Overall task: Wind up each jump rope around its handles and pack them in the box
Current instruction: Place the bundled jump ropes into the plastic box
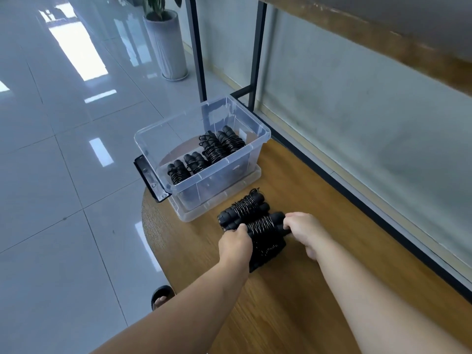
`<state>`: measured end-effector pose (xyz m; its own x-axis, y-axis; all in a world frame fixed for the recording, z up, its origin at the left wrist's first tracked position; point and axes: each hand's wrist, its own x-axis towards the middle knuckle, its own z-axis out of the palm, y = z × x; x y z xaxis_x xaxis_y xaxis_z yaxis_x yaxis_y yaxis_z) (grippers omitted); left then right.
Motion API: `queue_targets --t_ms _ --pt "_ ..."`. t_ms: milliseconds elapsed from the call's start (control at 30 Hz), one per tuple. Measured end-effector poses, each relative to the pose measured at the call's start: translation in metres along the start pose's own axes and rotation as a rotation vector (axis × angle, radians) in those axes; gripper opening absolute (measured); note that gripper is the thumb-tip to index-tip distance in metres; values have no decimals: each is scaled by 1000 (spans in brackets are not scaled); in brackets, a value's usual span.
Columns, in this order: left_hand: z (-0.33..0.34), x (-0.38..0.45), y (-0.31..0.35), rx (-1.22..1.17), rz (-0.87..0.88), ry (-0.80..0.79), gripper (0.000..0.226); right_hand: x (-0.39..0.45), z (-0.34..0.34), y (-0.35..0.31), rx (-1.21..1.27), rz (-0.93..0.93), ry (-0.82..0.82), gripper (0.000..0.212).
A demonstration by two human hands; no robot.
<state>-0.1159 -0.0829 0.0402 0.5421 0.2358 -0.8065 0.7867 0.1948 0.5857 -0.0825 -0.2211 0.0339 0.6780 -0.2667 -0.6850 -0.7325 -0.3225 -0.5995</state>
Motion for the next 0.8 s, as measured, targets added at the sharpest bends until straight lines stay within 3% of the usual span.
queue_targets --t_ms 33,100,167,233,300,367,433,467,667,733,800 --pt "1 0 1 20 43 -22 21 -5 -2 -3 26 2 12 8" --pt "4 -4 11 109 150 -28 28 -11 -9 -13 79 13 40 18" --pt "5 -11 28 186 243 -73 28 -18 -16 -26 132 -34 51 13" --pt "3 -17 51 271 356 -93 25 -24 -19 -38 216 -46 55 54" --pt "-1 -24 79 339 466 -96 29 -29 -20 -54 261 -77 59 69" --pt "-8 -25 108 380 535 -91 32 -30 -18 -69 316 -116 61 58" --pt "-16 -22 142 411 610 -101 30 -36 -10 -90 344 -153 56 25" --pt "-21 -17 158 416 649 -111 29 -38 -3 -102 371 -172 52 20" --pt "-64 37 245 605 762 -101 21 -24 57 -164 505 -164 29 14" --pt "-79 68 277 632 735 -99 20 -13 86 -187 526 -112 36 26" --pt "-86 100 299 748 710 -130 25 -1 112 -204 542 -36 44 54"
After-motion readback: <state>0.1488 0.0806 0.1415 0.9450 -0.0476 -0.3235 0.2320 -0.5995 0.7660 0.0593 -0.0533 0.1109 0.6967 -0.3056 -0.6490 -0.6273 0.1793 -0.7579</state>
